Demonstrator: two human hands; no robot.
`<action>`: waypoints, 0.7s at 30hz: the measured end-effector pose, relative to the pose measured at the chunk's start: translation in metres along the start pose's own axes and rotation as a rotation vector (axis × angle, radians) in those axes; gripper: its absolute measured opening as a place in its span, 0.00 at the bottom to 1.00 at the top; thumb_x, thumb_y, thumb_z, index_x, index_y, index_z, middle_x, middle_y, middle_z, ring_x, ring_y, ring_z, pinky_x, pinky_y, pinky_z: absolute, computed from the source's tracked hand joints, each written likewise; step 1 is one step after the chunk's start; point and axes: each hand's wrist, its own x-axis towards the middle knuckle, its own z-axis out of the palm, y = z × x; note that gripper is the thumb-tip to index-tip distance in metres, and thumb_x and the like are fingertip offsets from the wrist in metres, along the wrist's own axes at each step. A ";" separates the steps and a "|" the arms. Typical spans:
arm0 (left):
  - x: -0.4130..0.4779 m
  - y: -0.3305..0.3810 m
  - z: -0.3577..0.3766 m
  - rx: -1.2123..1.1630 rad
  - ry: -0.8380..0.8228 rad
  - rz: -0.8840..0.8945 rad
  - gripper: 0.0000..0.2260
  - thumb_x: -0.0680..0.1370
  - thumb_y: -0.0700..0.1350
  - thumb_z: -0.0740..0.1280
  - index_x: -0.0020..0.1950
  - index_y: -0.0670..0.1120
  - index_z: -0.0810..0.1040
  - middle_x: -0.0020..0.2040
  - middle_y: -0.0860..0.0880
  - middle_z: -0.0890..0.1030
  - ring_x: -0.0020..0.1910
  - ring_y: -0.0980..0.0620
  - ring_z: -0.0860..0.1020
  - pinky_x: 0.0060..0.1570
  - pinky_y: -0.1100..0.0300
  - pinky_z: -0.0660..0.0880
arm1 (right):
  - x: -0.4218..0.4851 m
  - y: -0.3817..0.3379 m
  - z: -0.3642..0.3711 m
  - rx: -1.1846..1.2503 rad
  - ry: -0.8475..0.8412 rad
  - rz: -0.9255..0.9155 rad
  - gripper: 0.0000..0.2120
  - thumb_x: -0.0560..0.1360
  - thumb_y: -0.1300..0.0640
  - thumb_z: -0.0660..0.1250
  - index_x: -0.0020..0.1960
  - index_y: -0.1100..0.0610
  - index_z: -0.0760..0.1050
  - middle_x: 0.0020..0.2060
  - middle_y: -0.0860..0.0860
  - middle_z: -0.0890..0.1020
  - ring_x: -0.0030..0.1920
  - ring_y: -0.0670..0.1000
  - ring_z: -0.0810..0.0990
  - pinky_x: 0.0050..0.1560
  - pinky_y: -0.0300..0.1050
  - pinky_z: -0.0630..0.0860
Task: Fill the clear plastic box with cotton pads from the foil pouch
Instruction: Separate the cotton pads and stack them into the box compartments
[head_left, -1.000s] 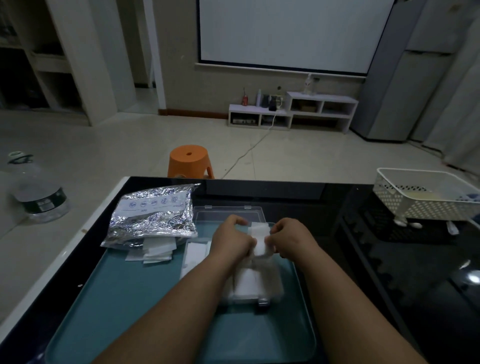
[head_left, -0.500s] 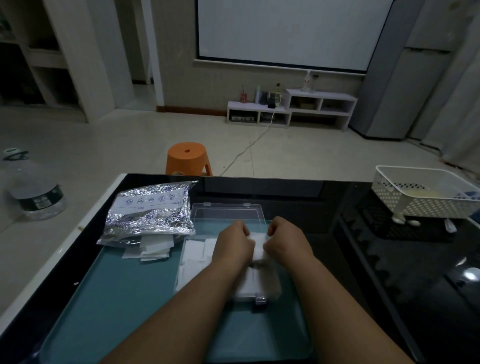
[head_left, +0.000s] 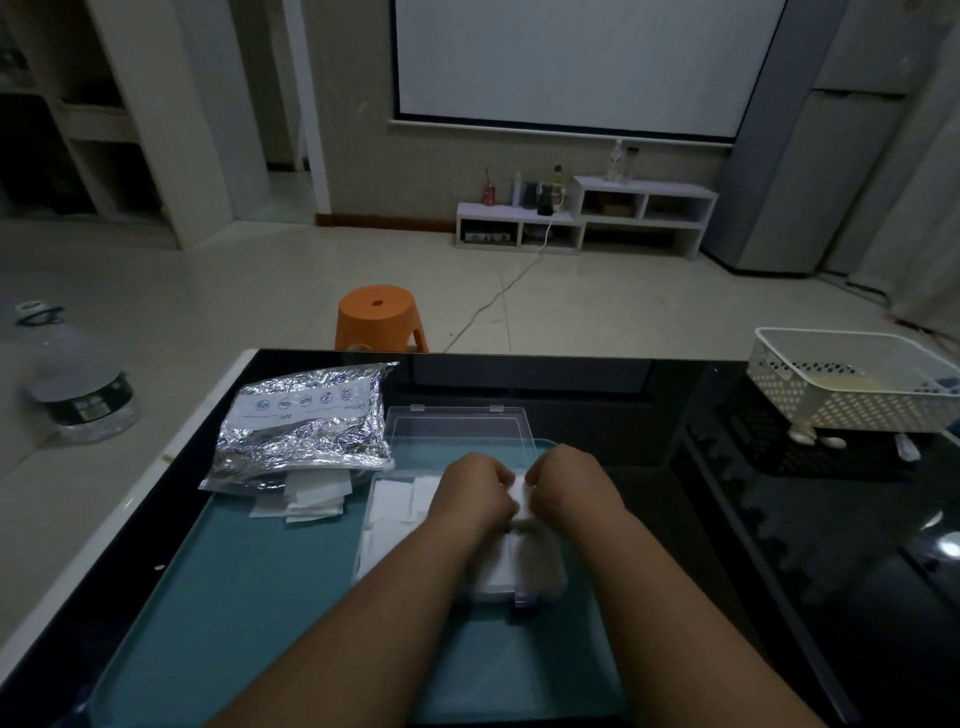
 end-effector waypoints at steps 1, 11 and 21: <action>-0.001 0.002 0.000 0.024 -0.003 0.007 0.16 0.73 0.39 0.72 0.61 0.45 0.80 0.59 0.46 0.81 0.58 0.49 0.79 0.57 0.59 0.73 | -0.001 0.000 0.001 0.001 0.016 0.016 0.08 0.76 0.63 0.64 0.53 0.59 0.78 0.47 0.55 0.79 0.42 0.52 0.76 0.42 0.44 0.73; -0.005 0.006 0.000 0.113 0.022 -0.016 0.03 0.74 0.42 0.72 0.44 0.44 0.83 0.39 0.47 0.79 0.50 0.47 0.80 0.45 0.59 0.73 | 0.001 0.004 0.003 0.001 0.038 0.032 0.11 0.76 0.62 0.65 0.56 0.55 0.80 0.50 0.54 0.81 0.46 0.52 0.80 0.49 0.45 0.78; 0.000 0.007 0.001 0.164 -0.030 -0.027 0.12 0.76 0.43 0.69 0.59 0.44 0.81 0.54 0.46 0.81 0.56 0.47 0.78 0.54 0.58 0.73 | 0.001 0.003 0.003 0.068 0.060 0.066 0.09 0.75 0.60 0.64 0.51 0.56 0.82 0.45 0.54 0.82 0.42 0.51 0.80 0.42 0.42 0.74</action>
